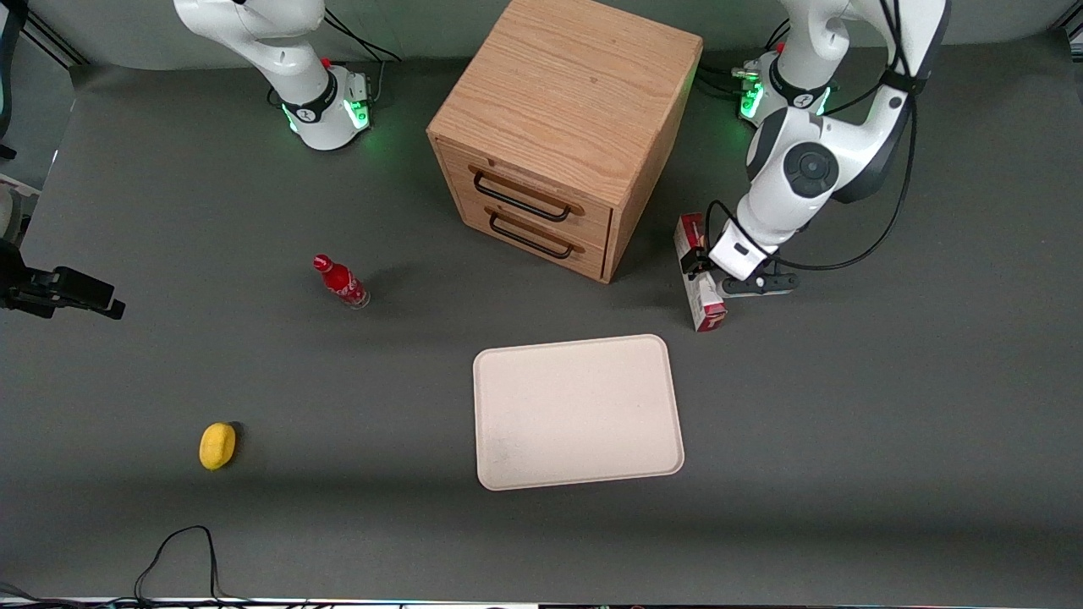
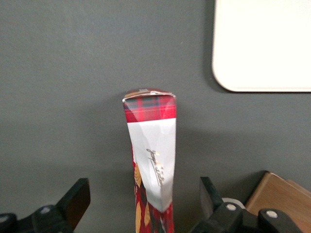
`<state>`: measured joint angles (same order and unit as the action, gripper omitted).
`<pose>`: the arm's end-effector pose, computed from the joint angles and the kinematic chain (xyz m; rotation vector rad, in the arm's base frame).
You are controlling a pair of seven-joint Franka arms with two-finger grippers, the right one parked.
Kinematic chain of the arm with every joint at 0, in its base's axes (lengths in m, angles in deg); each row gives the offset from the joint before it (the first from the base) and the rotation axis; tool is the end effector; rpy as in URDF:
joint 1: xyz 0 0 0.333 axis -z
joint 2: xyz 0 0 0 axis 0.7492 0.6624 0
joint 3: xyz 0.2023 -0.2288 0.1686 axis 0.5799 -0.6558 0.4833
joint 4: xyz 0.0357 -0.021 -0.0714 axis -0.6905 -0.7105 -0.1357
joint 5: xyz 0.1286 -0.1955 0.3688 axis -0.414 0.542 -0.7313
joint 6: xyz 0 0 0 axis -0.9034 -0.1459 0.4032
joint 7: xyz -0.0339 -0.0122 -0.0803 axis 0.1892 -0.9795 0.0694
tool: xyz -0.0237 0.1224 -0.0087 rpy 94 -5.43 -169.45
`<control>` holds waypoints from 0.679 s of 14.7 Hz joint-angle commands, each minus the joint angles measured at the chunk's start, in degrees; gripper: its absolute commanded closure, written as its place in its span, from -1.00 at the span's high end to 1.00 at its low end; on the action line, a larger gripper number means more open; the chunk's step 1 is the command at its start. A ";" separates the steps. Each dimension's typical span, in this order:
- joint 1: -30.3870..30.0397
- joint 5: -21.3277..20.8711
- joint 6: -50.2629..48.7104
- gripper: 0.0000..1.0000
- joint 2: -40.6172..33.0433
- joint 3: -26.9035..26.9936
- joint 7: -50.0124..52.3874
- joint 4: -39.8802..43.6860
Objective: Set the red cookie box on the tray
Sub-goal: 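Close the left gripper on the cookie box's lower end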
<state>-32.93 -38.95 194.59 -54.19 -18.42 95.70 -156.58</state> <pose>0.4767 -0.2241 0.2418 3.0339 0.1673 -0.0483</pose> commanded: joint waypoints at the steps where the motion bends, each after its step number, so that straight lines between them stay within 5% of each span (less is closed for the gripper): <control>1: 1.72 0.45 1.68 1.00 2.05 0.45 0.95 -0.31; 6: 2.78 0.46 1.76 0.99 2.76 0.45 2.53 -0.31; 7: 2.78 0.54 1.76 0.86 2.67 0.45 2.70 -0.31; 8: 2.78 0.54 1.85 0.06 2.59 0.45 2.88 -0.49; 9: 2.87 0.54 3.68 -0.99 2.41 0.45 3.14 -1.36; 10: 2.96 0.46 5.35 -1.00 2.50 0.45 4.10 -1.98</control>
<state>-31.08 -38.95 196.79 -50.99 -18.43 97.75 -156.73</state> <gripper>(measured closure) 0.251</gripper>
